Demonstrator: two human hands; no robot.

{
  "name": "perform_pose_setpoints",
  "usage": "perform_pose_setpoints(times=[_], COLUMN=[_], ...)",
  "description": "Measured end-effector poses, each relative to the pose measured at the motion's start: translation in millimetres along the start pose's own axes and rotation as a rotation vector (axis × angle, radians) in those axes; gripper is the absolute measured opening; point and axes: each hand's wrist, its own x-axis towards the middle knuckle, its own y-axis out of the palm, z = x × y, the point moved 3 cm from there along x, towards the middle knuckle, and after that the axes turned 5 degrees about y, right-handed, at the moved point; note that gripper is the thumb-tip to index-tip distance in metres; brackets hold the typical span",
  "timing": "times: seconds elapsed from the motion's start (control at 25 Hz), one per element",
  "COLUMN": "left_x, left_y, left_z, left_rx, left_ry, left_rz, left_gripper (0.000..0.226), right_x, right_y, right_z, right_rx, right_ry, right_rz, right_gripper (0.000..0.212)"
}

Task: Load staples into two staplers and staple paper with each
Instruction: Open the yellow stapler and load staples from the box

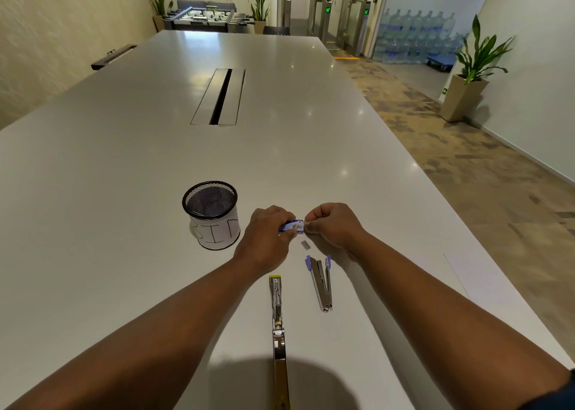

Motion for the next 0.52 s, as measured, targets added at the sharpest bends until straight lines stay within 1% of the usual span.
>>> perform_pose_setpoints(times=[0.12,0.32,0.44,0.52], left_x=[0.0,0.0,-0.5,-1.0], left_y=[-0.1,0.0,-0.1,-0.4], left_z=[0.1,0.0,-0.2,0.4], left_rx=[-0.004,0.002,-0.005,-0.014], left_ry=[-0.007,-0.012,-0.022,-0.027], left_rz=[-0.002,-0.005,-0.005,-0.008], left_gripper=[0.025,0.026,0.027,0.027], right_x=[-1.3,-3.7,-7.4,-9.3], right_y=[0.8,-1.7,-4.8,-6.0], right_z=[-0.8,-2.0,-2.3,-3.6], right_rx=[0.008,0.019,-0.038,-0.098], right_ry=[-0.007,-0.034,-0.075,-0.076], right_rz=[0.000,0.018,0.065,0.121], right_gripper=[0.006,0.007,0.005,0.010])
